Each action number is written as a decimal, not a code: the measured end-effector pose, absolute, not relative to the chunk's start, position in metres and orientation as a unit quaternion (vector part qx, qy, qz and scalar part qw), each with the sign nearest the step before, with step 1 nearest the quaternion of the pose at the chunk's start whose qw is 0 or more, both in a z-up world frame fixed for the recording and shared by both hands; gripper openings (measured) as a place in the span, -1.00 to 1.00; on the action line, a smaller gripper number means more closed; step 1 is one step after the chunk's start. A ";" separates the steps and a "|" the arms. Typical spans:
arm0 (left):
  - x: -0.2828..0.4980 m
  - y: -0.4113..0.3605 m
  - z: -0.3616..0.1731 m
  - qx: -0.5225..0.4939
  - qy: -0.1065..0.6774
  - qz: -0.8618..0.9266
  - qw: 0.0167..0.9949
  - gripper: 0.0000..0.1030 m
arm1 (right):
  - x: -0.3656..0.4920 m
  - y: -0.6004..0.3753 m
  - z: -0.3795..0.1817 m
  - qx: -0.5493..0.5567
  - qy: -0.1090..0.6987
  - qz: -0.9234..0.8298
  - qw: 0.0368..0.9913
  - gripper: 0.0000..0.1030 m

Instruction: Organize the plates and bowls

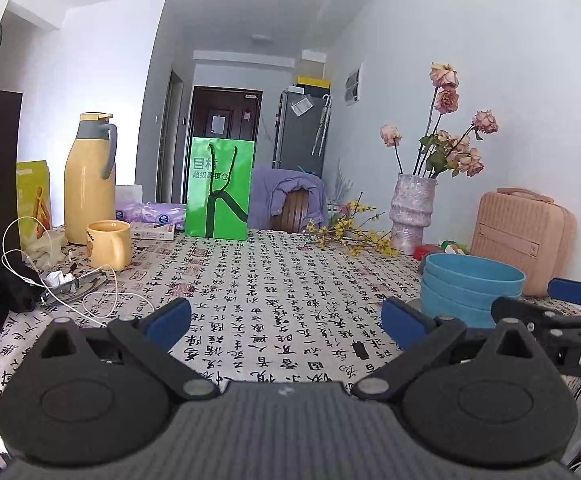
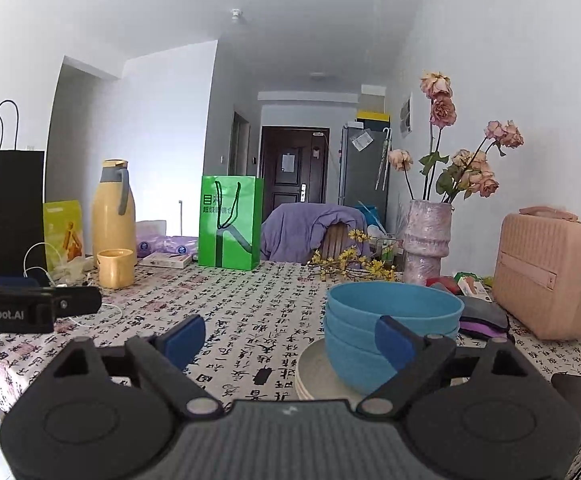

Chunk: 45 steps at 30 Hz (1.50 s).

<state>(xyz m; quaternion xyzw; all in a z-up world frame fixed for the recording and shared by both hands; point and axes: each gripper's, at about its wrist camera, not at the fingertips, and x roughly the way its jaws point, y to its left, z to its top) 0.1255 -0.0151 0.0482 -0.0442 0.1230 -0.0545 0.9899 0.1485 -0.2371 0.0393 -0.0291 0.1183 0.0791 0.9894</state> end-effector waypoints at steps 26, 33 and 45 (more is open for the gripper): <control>-0.011 -0.013 0.001 -0.025 0.080 0.013 0.996 1.00 | 0.026 -0.232 0.000 -0.019 0.042 0.077 0.996 0.97; -0.029 -0.024 -0.009 0.002 0.070 -0.010 0.998 1.00 | 0.000 -0.232 -0.017 -0.015 0.058 0.087 0.994 1.00; -0.029 -0.026 -0.008 0.005 0.063 -0.019 0.998 1.00 | 0.001 -0.233 -0.018 -0.009 0.066 0.083 0.994 1.00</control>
